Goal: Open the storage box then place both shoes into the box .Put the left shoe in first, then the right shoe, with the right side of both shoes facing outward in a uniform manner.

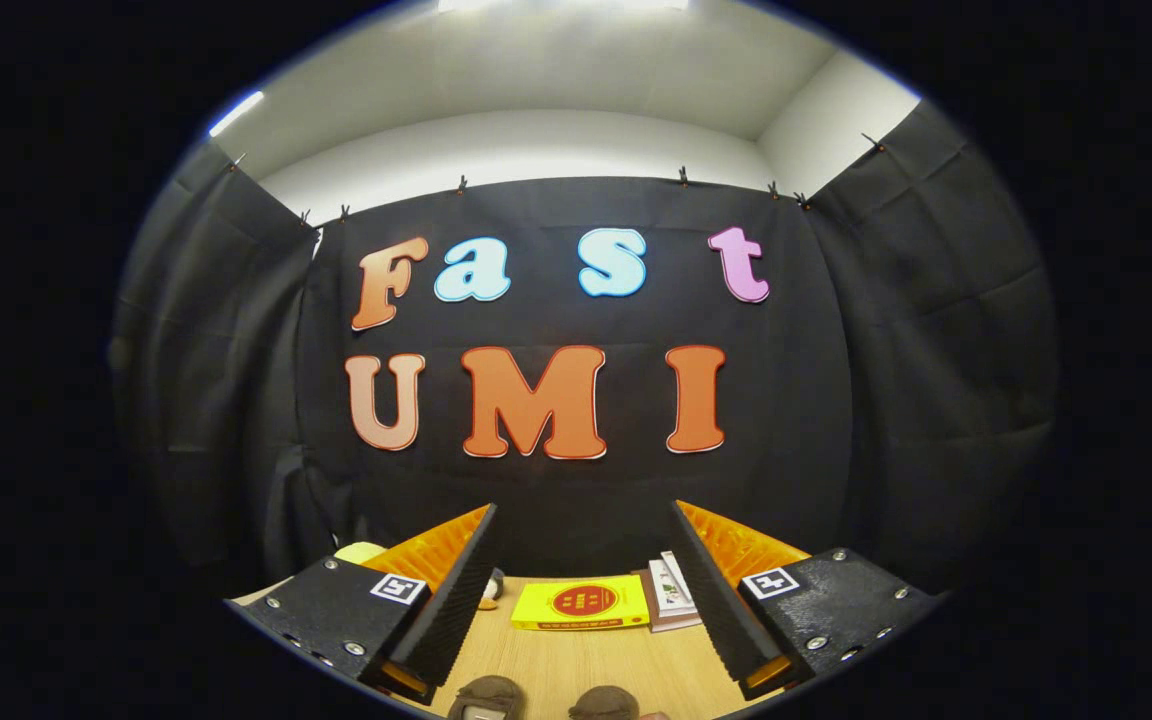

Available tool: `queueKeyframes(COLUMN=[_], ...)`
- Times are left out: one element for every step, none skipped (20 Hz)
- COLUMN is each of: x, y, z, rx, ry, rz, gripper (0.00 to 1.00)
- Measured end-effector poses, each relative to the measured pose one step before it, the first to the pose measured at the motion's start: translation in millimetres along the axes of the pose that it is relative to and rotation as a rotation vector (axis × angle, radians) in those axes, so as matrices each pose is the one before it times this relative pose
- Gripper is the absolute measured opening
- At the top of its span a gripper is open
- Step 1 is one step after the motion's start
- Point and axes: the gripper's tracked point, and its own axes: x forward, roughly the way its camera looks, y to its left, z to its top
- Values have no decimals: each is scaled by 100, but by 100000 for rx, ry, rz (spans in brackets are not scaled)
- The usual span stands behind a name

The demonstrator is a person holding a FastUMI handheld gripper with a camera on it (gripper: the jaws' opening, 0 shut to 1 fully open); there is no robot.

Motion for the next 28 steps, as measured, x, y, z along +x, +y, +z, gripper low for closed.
queueKeyframes(x=[106, 155, 139, 221, 234, 304, 261, 408, 236, 424, 469, 471, 496, 445, 683, 835, 740, 718, 626, 664, 765, 673, 529, 588, 741, 620, 688, 813], y=[466, 435, 417, 511, 704, 775, 735, 850, 774, 739, 819, 843, 634, 655, 919, 572, 654, 519, 447, 485, 466, 439, 529, 655, 680, 519, 310, 229], z=[-740, -865, -852, -905, -927, -1039, -1052, -1066, -1048, -1197, -1253, -1184, -1249, -1191, -1213, -1102, -1113, -1109, -1121, -1260, -1091, -1056, -1228, -1055, -946, -731, -906, -751], rx=[760, 892, 1266, 1519, 1837, 1939, 2027, 1742, 1580, 1328, 1320, 1399, 1767, 2088, 2306, 2306, 2011, 1649, 1290, 845, 736, 820, 1410, 2130, 2338, 2122, 1899, 1242], ry=[2106, 2212, 2453, 2853, 2867, 2960, 3210, 3149, 3300, 3461, 3404, 3641, 3785, 3766, 3710, 3758, 3769, 3635, 3861, 3940, 3569, 3674, 3719, 3436, 3056, 2913, 3124, 2597], rz=[1154, 1119, 1498, 1472, 2122, 2084, 2607, 2503, 2322, 2506, 2670, 2730, 2660, 2364, 2150, 1824, 2267, 1901, 1762, 1867, 1327, 1929, 1944, 2620, 2483, 2291, 1472, 1470], gripper=[99, 99, 99, 99, 99, 99, 99, 99, 99, 98, 98, 99, 98, 98, 98, 98, 99, 98, 99, 99, 99, 99, 99, 98, 98, 98, 98, 98])
